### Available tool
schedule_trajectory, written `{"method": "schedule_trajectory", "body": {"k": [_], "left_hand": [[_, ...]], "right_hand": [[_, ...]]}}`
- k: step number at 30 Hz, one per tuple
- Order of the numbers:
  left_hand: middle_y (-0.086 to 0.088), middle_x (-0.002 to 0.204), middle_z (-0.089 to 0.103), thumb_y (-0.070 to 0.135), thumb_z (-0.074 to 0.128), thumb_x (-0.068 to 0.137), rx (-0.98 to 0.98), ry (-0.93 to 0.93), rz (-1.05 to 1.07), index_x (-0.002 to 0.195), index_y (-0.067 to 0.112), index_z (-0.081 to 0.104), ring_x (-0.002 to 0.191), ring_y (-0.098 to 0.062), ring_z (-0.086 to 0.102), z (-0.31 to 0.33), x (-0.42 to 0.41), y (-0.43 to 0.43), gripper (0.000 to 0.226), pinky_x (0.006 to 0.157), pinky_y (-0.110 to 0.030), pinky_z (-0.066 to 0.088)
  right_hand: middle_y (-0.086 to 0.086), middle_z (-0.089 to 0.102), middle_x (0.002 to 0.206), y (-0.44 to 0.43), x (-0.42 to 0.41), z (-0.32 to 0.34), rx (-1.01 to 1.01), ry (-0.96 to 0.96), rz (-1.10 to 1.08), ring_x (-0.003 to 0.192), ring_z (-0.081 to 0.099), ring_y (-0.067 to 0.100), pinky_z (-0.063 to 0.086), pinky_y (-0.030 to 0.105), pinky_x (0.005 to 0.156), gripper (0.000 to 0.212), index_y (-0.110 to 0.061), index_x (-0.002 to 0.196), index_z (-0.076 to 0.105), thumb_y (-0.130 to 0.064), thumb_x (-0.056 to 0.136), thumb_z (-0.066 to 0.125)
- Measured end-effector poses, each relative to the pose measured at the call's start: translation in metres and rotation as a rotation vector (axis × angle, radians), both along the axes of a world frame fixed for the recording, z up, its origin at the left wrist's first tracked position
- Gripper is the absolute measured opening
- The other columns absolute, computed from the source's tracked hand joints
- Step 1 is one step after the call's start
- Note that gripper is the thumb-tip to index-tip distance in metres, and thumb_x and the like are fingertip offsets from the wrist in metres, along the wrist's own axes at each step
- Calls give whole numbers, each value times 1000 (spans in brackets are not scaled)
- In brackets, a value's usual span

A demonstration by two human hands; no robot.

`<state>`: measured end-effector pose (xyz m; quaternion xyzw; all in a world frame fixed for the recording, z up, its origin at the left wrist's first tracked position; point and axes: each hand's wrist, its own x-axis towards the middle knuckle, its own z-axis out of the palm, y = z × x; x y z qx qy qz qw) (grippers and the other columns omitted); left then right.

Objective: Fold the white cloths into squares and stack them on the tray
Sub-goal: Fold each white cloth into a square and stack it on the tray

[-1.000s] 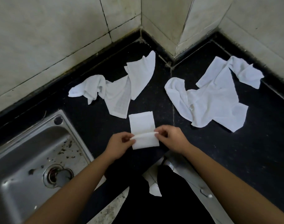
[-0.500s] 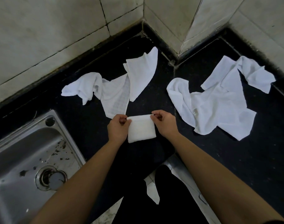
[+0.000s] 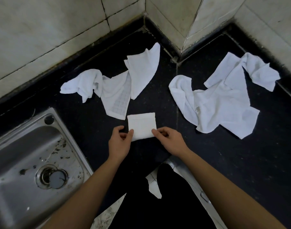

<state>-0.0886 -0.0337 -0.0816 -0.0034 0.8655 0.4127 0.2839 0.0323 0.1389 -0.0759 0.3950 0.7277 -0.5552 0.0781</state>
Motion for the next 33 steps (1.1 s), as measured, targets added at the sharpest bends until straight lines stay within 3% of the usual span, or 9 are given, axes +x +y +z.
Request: {"method": "schedule_trajectory", "body": {"k": [5,9,12,14,19,22,24,28,33], "left_hand": [[4,95,68,32,68,92,52,-28,42,134,17,50,93,-10,64,-4,8,-2,48,80,-26,49],[2,102,67,34,67,92,89,-68,70,135,20,49,94,-7,62,-3,11,1,49,87,-31,51],[3,98,68,33,65,93,52,-35,13,134,20,49,92,-6,62,-4,13,1,45,86,-32,52],[6,91,67,33,64,94,-1,13,-36,133,20,50,88,-6,62,-5,15,0,43,86,-34,53],[7,86,66,37,61,95,-92,143,-174,129,22,52,92,-17,63,-10,19,-3,39,86,-44,54],[7,84,65,37,62,94,-100,133,-151,132,19,50,86,-14,63,-7,18,-2,44,82,-39,53],[9,83,63,42,64,92,-101,100,-117,134,18,48,83,-11,61,-2,15,0,50,79,-32,49],[15,85,56,48,61,92,-62,3,10,136,15,48,86,-9,57,4,1,10,57,82,-30,46],[9,86,63,30,66,92,-17,8,7,135,15,48,84,-7,59,1,-9,18,49,77,-26,43]], "right_hand": [[-7,59,63,-1,4,-7,-30,54,106,58,58,6,56,31,64,31,-38,111,68,-55,85,70],[-3,57,61,0,1,0,-105,114,93,51,59,8,48,16,56,33,-28,121,65,-38,91,71],[-6,59,58,1,-1,0,-60,33,191,49,61,10,47,17,57,19,-25,97,69,-43,94,65],[-5,65,64,5,1,-2,24,-80,249,49,64,10,50,24,58,32,-22,82,66,-52,93,62],[-2,69,68,7,-2,-3,221,-227,352,53,67,13,57,33,66,43,-26,80,62,-65,92,51],[-3,67,71,2,-7,-6,318,-260,349,66,65,16,54,33,67,48,-24,77,61,-67,93,47],[-6,67,76,2,-8,-9,231,-217,262,73,64,13,51,30,66,40,-25,80,64,-63,89,58],[-13,68,85,8,-21,-12,-61,-47,-131,82,64,8,55,30,83,39,-25,96,73,-62,82,69],[-4,72,89,16,-43,-13,-12,-1,-221,83,66,13,56,32,85,27,-20,105,74,-42,89,70]]}}
